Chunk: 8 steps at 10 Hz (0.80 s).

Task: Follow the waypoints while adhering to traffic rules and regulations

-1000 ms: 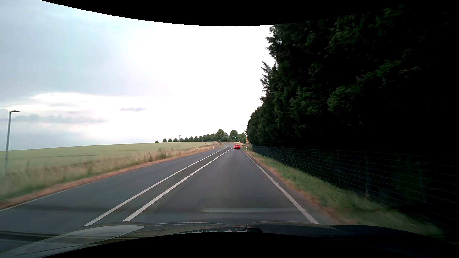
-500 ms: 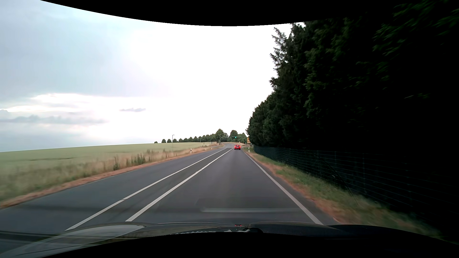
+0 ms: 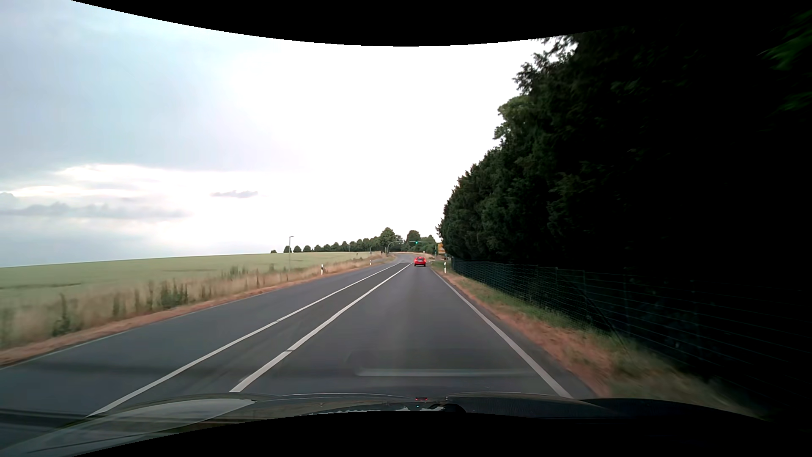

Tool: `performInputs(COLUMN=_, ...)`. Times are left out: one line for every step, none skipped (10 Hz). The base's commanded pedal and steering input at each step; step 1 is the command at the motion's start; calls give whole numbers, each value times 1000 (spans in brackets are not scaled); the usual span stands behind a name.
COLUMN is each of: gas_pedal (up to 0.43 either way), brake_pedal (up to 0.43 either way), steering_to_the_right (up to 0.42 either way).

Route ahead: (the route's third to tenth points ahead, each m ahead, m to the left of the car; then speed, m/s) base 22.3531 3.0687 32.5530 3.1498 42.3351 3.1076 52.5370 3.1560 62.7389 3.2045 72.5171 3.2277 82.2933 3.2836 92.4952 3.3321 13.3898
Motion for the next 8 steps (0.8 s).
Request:
performInputs(gas_pedal=110, brake_pedal=0, steering_to_the_right=0)
performInputs(gas_pedal=118, brake_pedal=0, steering_to_the_right=0)
performInputs(gas_pedal=118, brake_pedal=0, steering_to_the_right=0)
performInputs(gas_pedal=118, brake_pedal=0, steering_to_the_right=0)
performInputs(gas_pedal=118, brake_pedal=0, steering_to_the_right=0)
performInputs(gas_pedal=118, brake_pedal=0, steering_to_the_right=0)
performInputs(gas_pedal=118, brake_pedal=0, steering_to_the_right=0)
performInputs(gas_pedal=118, brake_pedal=0, steering_to_the_right=0)
